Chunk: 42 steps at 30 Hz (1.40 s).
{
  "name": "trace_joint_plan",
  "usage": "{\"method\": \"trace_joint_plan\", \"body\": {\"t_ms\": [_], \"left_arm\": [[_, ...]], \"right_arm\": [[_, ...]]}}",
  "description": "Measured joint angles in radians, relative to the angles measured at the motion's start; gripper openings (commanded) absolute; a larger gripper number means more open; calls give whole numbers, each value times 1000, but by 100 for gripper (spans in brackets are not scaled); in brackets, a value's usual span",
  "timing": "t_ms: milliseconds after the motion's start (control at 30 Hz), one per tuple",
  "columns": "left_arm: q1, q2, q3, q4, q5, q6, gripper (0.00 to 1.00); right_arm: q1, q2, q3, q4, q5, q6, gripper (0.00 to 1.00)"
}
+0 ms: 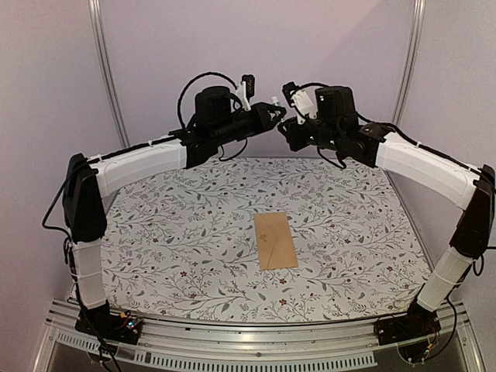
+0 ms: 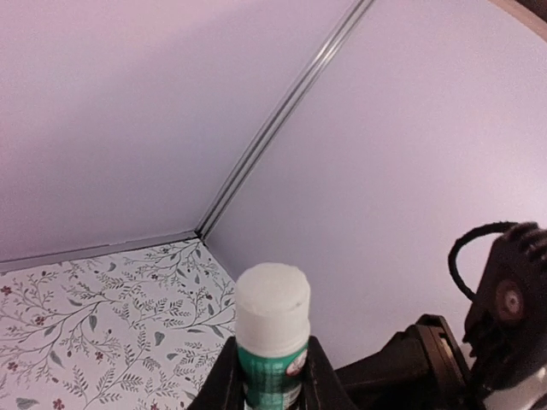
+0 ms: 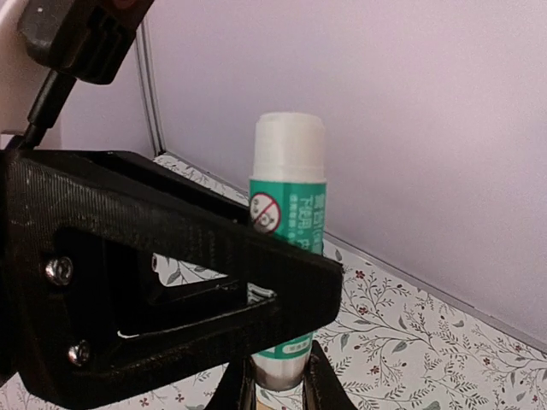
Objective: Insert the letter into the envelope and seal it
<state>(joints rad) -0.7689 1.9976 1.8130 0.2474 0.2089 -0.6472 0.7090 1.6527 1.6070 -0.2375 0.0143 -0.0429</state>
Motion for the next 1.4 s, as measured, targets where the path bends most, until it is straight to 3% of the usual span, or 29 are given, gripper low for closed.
{"method": "trace_joint_plan", "body": {"t_ms": [133, 267, 433, 600, 800, 967, 1400], "left_arm": [[4, 7, -22, -75, -108, -63, 0], [13, -8, -114, -61, -134, -80, 0], [38, -84, -285, 5, -36, -32, 0], [64, -170, -426, 178, 196, 11, 0], [64, -181, -439, 348, 406, 5, 0], [62, -175, -422, 384, 471, 1, 0], [60, -151, -378, 391, 514, -26, 0]], "right_arm": [[62, 82, 1, 43, 210, -5, 35], [52, 85, -19, -12, 131, -1, 46], [-82, 17, -87, -96, -224, 3, 45], [-301, 0, -74, -206, -636, -61, 46], [-288, 63, -8, -293, -1002, -187, 56], [-232, 111, 32, -291, -1136, -204, 58], [-188, 116, 43, -142, -1199, -73, 41]]}}
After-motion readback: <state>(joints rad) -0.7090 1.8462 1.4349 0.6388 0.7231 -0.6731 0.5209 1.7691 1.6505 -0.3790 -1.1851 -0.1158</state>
